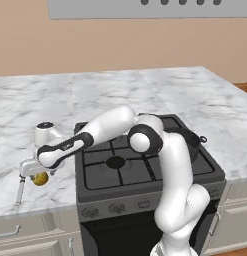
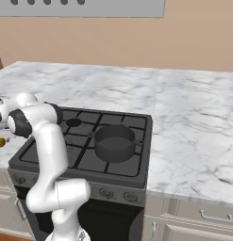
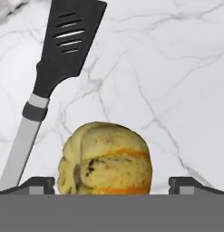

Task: Put the squash and cucumber in the pot. Retrieve the spatula and lightly stir the vegetables in the pot.

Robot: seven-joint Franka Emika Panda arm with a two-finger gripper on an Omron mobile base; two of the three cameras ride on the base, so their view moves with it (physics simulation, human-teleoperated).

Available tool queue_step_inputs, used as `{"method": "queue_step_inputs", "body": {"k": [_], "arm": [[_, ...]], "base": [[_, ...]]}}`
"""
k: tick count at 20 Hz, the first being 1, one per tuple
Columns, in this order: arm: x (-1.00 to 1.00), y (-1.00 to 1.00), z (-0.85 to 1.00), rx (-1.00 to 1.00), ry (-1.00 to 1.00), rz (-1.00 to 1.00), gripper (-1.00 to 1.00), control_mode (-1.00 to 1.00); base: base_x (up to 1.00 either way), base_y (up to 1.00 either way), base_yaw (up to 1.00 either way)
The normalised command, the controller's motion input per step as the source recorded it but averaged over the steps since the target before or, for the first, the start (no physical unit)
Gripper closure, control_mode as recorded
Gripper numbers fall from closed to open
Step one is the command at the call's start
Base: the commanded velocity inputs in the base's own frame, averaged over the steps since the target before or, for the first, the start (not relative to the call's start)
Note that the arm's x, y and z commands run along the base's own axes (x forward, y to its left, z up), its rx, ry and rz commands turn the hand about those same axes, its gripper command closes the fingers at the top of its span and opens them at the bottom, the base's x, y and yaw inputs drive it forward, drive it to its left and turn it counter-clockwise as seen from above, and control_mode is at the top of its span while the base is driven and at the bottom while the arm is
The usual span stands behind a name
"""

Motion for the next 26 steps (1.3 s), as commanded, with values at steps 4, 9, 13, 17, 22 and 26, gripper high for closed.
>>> {"method": "queue_step_inputs", "body": {"k": [4,9,13,17,22,26], "arm": [[0.00,0.13,-0.19,-0.03,0.00,0.06,-1.00,-1.00],[-0.03,0.00,0.00,0.00,0.00,0.01,-1.00,-1.00],[0.00,0.00,0.00,0.00,0.00,0.00,1.00,-1.00],[0.00,0.00,0.00,0.00,0.00,0.00,1.00,-1.00],[-0.08,0.00,0.00,0.00,-0.08,0.00,1.00,-1.00],[-0.71,-0.19,0.35,0.00,-0.21,-0.09,1.00,-1.00]], "base": [[0.00,0.00,0.00],[0.00,0.00,0.00],[0.00,0.00,0.00],[0.00,0.00,0.00],[0.00,0.00,0.00],[0.00,0.00,0.00]]}}
